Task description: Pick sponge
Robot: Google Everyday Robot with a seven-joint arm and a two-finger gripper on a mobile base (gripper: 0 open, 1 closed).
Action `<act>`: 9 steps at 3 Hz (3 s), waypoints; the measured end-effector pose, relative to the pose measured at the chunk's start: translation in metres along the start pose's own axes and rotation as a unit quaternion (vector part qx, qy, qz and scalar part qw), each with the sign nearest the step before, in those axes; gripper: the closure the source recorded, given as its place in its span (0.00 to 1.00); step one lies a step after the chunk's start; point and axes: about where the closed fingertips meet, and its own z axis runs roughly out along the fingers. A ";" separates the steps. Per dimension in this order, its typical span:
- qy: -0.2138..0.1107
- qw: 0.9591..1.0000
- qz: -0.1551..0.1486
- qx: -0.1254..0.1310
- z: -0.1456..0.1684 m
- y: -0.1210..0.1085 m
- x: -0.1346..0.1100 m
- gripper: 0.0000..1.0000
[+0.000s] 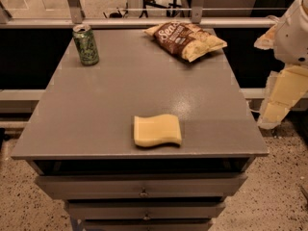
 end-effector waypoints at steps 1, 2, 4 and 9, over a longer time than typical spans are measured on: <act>0.000 1.000 0.000 0.000 0.000 0.000 0.000 0.00; -0.039 0.999 -0.002 -0.017 0.030 0.004 -0.018 0.00; -0.129 0.988 -0.014 -0.079 0.110 0.037 -0.097 0.00; -0.206 0.974 -0.010 -0.094 0.157 0.036 -0.169 0.87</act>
Offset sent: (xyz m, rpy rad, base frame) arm 0.0200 0.0400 -0.0558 0.1557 0.0392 0.0679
